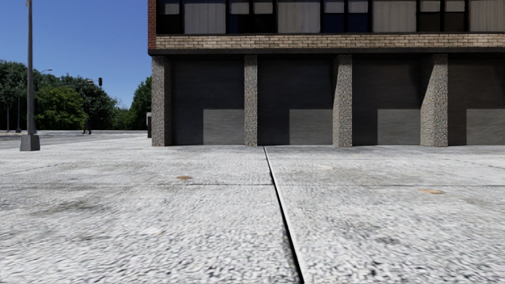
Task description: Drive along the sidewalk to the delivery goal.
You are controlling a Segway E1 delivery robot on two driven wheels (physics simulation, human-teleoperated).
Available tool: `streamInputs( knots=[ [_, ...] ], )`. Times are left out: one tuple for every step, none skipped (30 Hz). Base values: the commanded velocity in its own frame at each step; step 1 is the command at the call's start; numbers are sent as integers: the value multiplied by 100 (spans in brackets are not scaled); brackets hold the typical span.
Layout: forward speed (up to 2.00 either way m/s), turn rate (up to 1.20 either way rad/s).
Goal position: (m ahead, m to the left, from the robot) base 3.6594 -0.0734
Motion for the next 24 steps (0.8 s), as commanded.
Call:
streamInputs(
  knots=[
    [200, 0],
    [200, 0],
    [200, 0],
    [200, 0],
    [200, 15],
    [200, 15],
    [200, 23],
    [200, 25],
    [200, 13],
    [200, 13],
    [200, 0],
    [200, 0],
    [200, 0],
    [200, 0],
    [200, 0],
    [200, 0],
    [200, 0],
    [200, 0],
    [200, 0],
    [200, 0],
    [200, 0],
    [200, 0],
    [200, 0],
    [200, 0]
  ],
)
